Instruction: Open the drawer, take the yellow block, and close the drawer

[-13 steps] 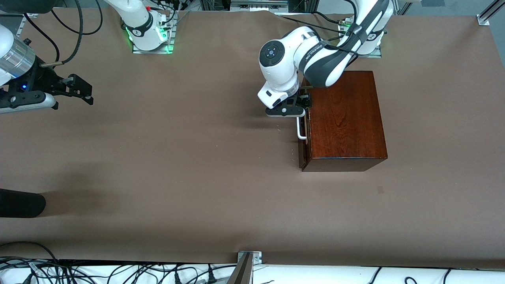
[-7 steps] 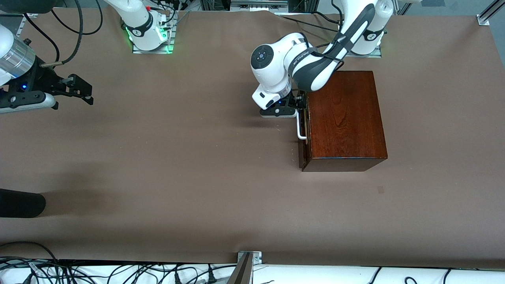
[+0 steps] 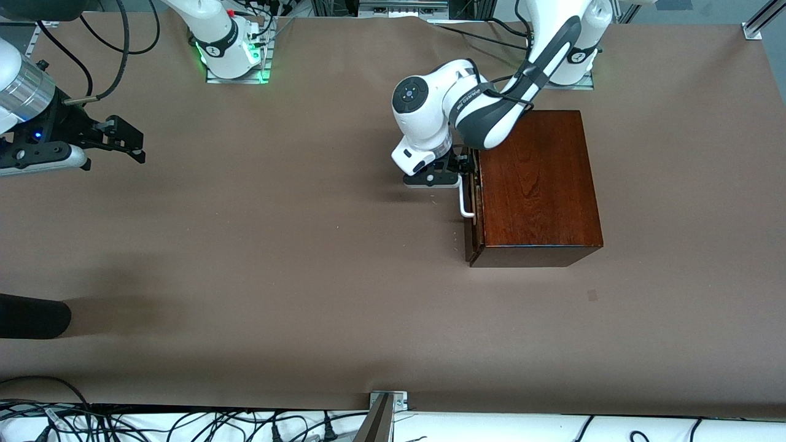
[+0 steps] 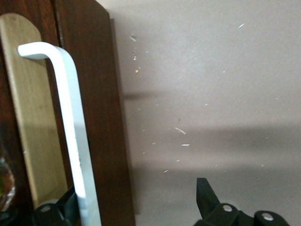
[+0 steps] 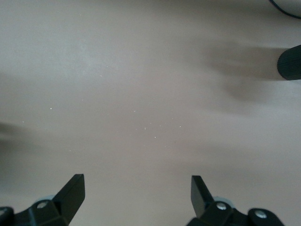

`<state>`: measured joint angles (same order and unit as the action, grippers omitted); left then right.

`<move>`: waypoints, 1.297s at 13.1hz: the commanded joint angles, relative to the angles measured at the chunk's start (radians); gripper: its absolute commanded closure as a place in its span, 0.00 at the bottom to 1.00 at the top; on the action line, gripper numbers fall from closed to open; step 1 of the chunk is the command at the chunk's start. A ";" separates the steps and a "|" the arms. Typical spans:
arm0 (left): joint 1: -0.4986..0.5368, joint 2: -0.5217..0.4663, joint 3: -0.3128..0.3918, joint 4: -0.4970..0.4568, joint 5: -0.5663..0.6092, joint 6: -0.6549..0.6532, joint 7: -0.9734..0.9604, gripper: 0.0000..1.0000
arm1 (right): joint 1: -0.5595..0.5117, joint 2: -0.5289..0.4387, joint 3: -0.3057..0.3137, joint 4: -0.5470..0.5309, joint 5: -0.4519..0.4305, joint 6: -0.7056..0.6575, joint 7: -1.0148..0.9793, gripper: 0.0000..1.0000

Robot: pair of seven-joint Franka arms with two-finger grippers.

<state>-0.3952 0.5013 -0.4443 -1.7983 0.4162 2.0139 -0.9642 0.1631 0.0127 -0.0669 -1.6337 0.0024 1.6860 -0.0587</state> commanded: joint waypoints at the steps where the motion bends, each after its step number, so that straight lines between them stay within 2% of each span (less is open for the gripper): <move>1: -0.013 0.037 -0.008 0.014 0.027 0.092 -0.057 0.00 | -0.002 0.007 -0.004 0.020 0.018 -0.012 -0.003 0.00; 5: -0.025 0.062 -0.008 0.030 0.013 0.186 -0.086 0.00 | -0.002 0.009 -0.007 0.020 0.018 -0.009 -0.003 0.00; 11: -0.100 0.173 -0.005 0.184 0.021 0.194 -0.166 0.00 | -0.002 0.007 -0.008 0.020 0.018 -0.009 -0.003 0.00; 17: -0.114 0.160 -0.007 0.224 0.024 0.183 -0.153 0.00 | -0.002 0.007 -0.008 0.020 0.018 -0.011 -0.003 0.00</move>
<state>-0.4884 0.5967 -0.4415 -1.6509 0.4275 2.1217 -1.1154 0.1631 0.0132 -0.0715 -1.6337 0.0024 1.6861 -0.0587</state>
